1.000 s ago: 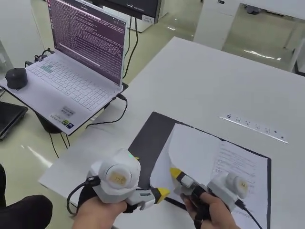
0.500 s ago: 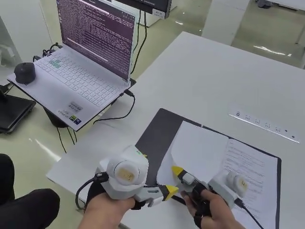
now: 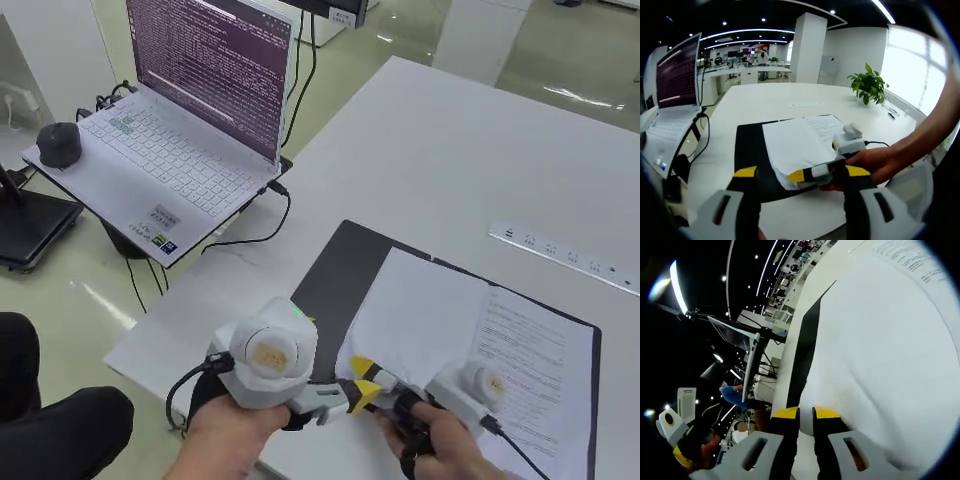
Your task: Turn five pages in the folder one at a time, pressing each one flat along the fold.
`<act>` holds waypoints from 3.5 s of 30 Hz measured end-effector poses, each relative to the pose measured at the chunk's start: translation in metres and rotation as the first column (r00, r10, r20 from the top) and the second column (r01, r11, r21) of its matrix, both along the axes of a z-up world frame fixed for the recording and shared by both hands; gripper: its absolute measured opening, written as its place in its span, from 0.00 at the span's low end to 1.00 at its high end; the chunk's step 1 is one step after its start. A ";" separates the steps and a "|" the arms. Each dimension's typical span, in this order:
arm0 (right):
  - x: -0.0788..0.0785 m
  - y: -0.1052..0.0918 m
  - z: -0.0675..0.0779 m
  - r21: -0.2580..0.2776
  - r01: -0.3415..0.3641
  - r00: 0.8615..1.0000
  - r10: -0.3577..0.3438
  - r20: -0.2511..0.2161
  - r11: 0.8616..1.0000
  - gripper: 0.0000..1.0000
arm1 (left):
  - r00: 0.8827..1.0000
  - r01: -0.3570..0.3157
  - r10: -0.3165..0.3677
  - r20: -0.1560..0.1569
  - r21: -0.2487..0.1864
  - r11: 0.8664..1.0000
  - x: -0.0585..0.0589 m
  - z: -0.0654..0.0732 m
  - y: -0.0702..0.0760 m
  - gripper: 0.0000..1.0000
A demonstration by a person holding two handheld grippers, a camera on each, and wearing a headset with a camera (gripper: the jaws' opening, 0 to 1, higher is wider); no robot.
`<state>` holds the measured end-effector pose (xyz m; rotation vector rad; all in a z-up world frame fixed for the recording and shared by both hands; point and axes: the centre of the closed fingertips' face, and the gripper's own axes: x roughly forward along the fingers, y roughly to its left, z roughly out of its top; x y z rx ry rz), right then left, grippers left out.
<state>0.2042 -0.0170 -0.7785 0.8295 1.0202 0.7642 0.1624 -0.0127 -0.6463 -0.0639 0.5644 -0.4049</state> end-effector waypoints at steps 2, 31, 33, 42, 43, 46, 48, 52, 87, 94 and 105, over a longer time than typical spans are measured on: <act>-0.004 0.001 -0.002 -0.010 -0.020 1.000 0.020 0.005 1.000 0.12 | 1.000 -0.007 0.007 0.001 -0.011 1.000 0.000 0.001 0.000 0.68; -0.050 -0.077 0.030 -0.160 -0.170 0.941 0.208 0.268 0.972 0.47 | 0.998 0.055 -0.055 -0.013 0.003 0.998 0.015 -0.017 0.000 0.51; -0.049 -0.087 0.031 -0.164 -0.149 0.943 0.190 0.273 0.975 0.51 | 0.998 0.061 -0.061 -0.021 -0.005 0.998 0.016 -0.020 0.000 0.44; -0.048 -0.130 0.047 -0.175 -0.062 0.942 0.116 0.316 0.983 0.52 | 0.995 0.088 -0.088 -0.051 -0.012 0.996 0.022 -0.042 -0.006 0.33; -0.048 -0.135 0.049 -0.178 -0.055 0.940 0.111 0.322 0.983 0.52 | 0.994 0.088 -0.088 -0.057 -0.011 0.996 0.023 -0.045 -0.006 0.32; -0.048 -0.146 0.052 -0.188 -0.035 0.943 0.094 0.320 0.982 0.52 | 0.993 0.082 -0.084 -0.083 -0.019 0.996 0.025 -0.055 -0.006 0.27; -0.048 -0.154 0.053 -0.188 -0.021 0.946 0.080 0.313 0.982 0.52 | 0.992 0.084 -0.086 -0.095 -0.028 0.996 0.027 -0.061 -0.004 0.23; -0.051 -0.167 0.055 -0.191 -0.004 0.947 0.065 0.315 0.982 0.52 | 0.990 0.078 -0.081 -0.114 -0.035 0.996 0.031 -0.069 -0.001 0.14; -0.051 -0.183 0.044 -0.212 -0.046 0.957 0.104 0.269 0.976 0.39 | 0.945 0.053 -0.026 -0.327 0.073 0.996 0.017 -0.124 -0.006 0.00; -0.037 -0.177 0.042 -0.226 -0.091 0.950 0.152 0.272 0.970 0.36 | 0.949 0.047 -0.022 -0.314 0.070 0.996 0.018 -0.125 -0.006 0.00; 0.007 -0.169 0.042 -0.251 -0.131 0.927 0.208 0.312 0.959 0.30 | 0.934 0.002 0.013 -0.357 0.042 0.999 0.029 -0.132 -0.006 0.00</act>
